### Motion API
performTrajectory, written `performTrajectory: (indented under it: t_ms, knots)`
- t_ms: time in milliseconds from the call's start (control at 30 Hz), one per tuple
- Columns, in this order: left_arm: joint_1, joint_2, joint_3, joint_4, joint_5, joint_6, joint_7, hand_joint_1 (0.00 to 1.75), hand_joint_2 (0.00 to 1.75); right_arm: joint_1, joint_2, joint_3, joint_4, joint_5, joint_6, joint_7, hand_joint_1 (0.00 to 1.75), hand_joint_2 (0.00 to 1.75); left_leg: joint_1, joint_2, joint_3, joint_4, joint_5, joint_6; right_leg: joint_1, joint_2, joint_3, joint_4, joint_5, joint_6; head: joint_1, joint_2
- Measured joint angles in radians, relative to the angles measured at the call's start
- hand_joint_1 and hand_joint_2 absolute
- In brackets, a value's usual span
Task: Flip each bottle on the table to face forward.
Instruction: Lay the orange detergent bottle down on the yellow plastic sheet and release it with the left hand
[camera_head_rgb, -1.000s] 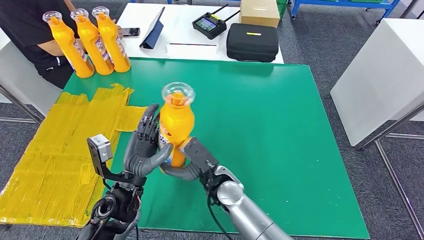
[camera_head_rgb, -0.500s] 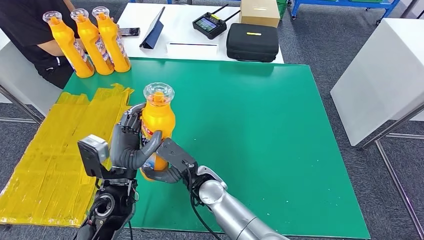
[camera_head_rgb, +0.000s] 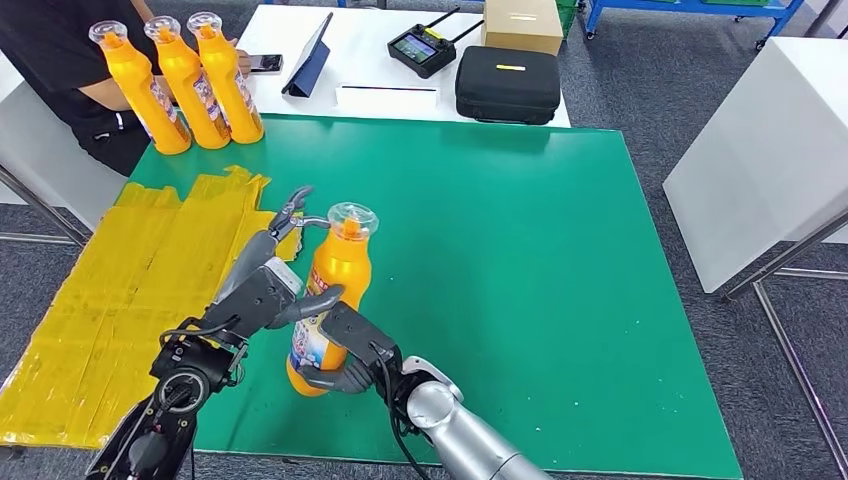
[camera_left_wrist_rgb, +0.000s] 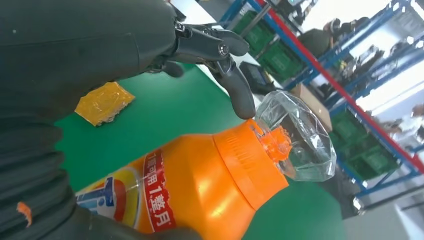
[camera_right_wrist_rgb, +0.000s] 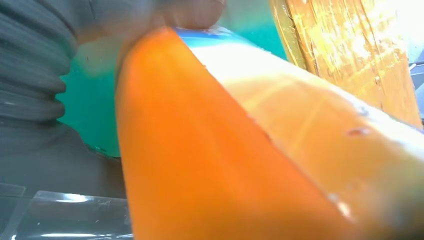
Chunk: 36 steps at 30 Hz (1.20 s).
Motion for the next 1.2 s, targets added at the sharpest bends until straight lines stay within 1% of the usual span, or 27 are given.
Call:
performTrajectory:
  t_ms: [133, 233, 333, 500, 633, 667, 767, 800, 967, 1200]
  knots:
    - [-0.027, 0.024, -0.002, 0.040, 0.033, -0.115, -0.013, 0.00, 1.75, 0.016, -0.008, 0.003, 0.000, 0.001, 0.017, 0.011, 1.75, 1.75, 0.000, -0.003, -0.001, 0.000, 0.000, 0.000, 0.000, -0.002, 0.000, 0.000, 0.000, 0.000, 0.000, 0.000]
    - [-0.042, 0.042, -0.002, 0.082, 0.091, -0.176, -0.039, 0.00, 1.75, 0.024, -0.013, 0.011, 0.000, 0.010, 0.028, 0.019, 1.75, 1.75, 0.000, -0.003, -0.001, 0.000, 0.000, 0.000, 0.000, -0.002, 0.000, 0.000, 0.000, 0.000, 0.000, 0.000]
    - [-0.054, 0.057, -0.003, 0.112, 0.125, -0.211, -0.051, 0.00, 1.75, 0.028, -0.014, 0.017, 0.000, 0.015, 0.033, 0.027, 1.75, 1.75, 0.000, -0.004, -0.002, 0.000, 0.001, 0.000, 0.000, -0.003, 0.000, 0.000, 0.000, 0.000, 0.000, 0.000]
    - [-0.065, 0.071, -0.007, 0.139, 0.155, -0.239, -0.056, 0.00, 1.75, 0.029, -0.014, 0.026, 0.002, 0.017, 0.036, 0.031, 1.75, 1.75, 0.000, -0.004, -0.002, 0.000, 0.001, 0.001, 0.000, -0.003, 0.000, 0.000, 0.000, 0.000, 0.000, 0.000]
    - [-0.080, 0.082, -0.007, 0.181, 0.243, -0.308, -0.068, 0.00, 1.75, 0.029, -0.016, 0.039, 0.004, 0.020, 0.047, 0.027, 1.75, 1.75, 0.000, -0.004, -0.002, 0.000, 0.001, 0.001, 0.000, -0.004, 0.000, 0.000, 0.000, 0.000, 0.000, 0.000]
    - [-0.086, 0.085, -0.007, 0.196, 0.264, -0.324, -0.073, 0.04, 1.75, 0.029, -0.017, 0.043, 0.005, 0.019, 0.050, 0.029, 1.75, 1.75, 0.000, -0.004, -0.002, 0.000, 0.001, 0.000, 0.000, -0.004, 0.000, 0.000, 0.000, 0.000, 0.000, 0.000]
    - [-0.102, 0.086, -0.012, 0.253, 0.309, -0.356, -0.087, 1.34, 1.75, 0.029, -0.021, 0.051, -0.001, 0.008, 0.059, 0.053, 1.75, 1.75, 0.000, -0.004, -0.002, 0.000, 0.002, 0.000, 0.000, -0.004, 0.000, 0.000, 0.000, 0.000, 0.000, 0.000]
    - [-0.106, 0.087, -0.016, 0.271, 0.320, -0.360, -0.091, 1.74, 1.75, 0.029, -0.024, 0.054, -0.005, 0.004, 0.061, 0.063, 1.75, 1.75, 0.000, -0.005, -0.002, 0.000, 0.002, 0.001, 0.000, -0.004, 0.000, 0.000, 0.000, 0.000, 0.000, 0.000]
    - [-0.117, 0.092, -0.036, 0.321, 0.343, -0.369, -0.101, 1.75, 1.75, 0.029, -0.031, 0.074, -0.021, -0.006, 0.065, 0.088, 1.75, 1.75, 0.000, -0.005, -0.003, 0.000, 0.002, 0.001, 0.000, -0.004, 0.001, 0.000, 0.000, 0.000, 0.000, 0.000]
    - [-0.120, 0.100, -0.071, 0.342, 0.358, -0.390, -0.104, 1.75, 1.75, 0.029, -0.031, 0.110, -0.044, -0.019, 0.082, 0.109, 1.75, 1.75, 0.000, -0.006, -0.003, 0.000, 0.002, 0.001, 0.000, -0.005, 0.000, 0.000, 0.000, 0.000, 0.000, 0.000]
